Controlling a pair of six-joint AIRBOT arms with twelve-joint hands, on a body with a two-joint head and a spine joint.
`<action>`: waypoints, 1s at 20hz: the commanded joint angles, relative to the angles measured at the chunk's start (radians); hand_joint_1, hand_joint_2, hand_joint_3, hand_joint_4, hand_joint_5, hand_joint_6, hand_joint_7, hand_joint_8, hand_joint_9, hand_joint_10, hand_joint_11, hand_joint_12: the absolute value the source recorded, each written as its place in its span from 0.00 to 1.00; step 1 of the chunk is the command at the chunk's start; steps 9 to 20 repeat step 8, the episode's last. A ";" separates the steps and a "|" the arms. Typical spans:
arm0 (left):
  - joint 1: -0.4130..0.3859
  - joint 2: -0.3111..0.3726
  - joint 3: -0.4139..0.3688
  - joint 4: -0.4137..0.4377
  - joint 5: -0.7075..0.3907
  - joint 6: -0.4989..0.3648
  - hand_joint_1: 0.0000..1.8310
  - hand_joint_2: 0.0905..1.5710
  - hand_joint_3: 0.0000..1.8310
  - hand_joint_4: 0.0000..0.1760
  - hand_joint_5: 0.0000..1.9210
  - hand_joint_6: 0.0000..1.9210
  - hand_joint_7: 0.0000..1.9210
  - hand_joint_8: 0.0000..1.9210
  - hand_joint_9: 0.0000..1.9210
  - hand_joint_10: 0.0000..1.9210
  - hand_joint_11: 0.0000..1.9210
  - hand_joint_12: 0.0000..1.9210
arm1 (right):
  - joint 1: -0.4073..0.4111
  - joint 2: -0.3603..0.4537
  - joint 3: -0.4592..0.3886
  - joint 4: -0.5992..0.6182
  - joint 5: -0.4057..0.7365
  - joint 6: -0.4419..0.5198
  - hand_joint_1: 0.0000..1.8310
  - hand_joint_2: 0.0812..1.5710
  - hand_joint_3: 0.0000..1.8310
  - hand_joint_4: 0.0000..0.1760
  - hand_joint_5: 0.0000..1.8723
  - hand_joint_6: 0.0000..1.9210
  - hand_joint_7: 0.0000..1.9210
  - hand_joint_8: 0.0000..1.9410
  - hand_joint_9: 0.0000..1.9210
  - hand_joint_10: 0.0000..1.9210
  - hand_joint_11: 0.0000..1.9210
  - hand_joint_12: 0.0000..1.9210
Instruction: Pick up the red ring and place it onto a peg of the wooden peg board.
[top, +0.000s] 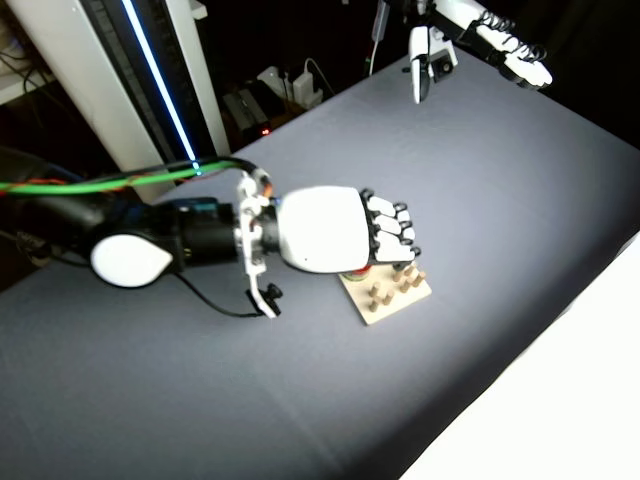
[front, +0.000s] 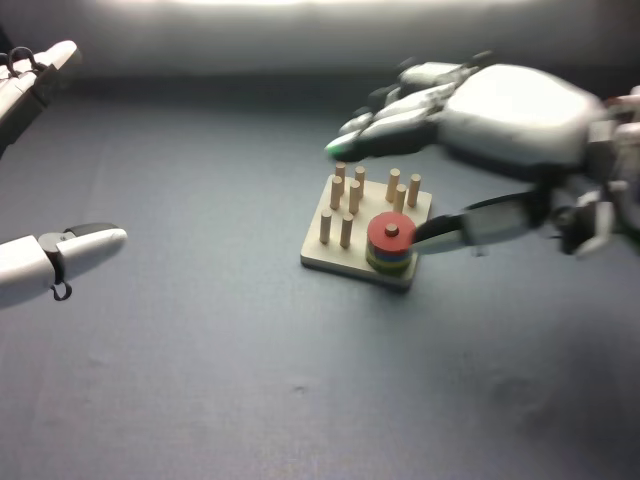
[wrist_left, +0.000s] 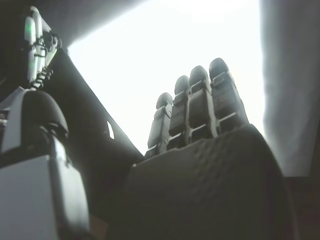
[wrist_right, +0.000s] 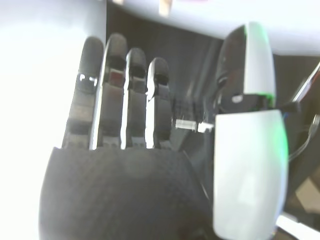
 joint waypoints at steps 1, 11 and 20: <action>-0.006 0.005 -0.007 0.019 -0.169 -0.011 0.40 0.63 0.00 0.48 0.01 0.00 0.03 0.00 0.04 0.00 0.00 0.08 | -0.026 0.036 -0.018 0.070 0.206 0.000 0.49 0.60 0.00 0.15 0.28 0.00 0.27 0.00 0.26 0.00 0.07 0.49; -0.029 0.031 -0.049 0.121 -0.300 -0.015 0.41 0.63 0.01 0.65 0.00 0.00 0.00 0.00 0.00 0.00 0.00 0.00 | -0.367 0.235 -0.219 0.390 0.742 -0.070 0.43 0.69 0.00 0.00 0.25 0.00 0.30 0.00 0.33 0.01 0.15 0.39; -0.029 0.031 -0.049 0.121 -0.300 -0.015 0.41 0.63 0.01 0.65 0.00 0.00 0.00 0.00 0.00 0.00 0.00 0.00 | -0.367 0.235 -0.219 0.390 0.742 -0.070 0.43 0.69 0.00 0.00 0.25 0.00 0.30 0.00 0.33 0.01 0.15 0.39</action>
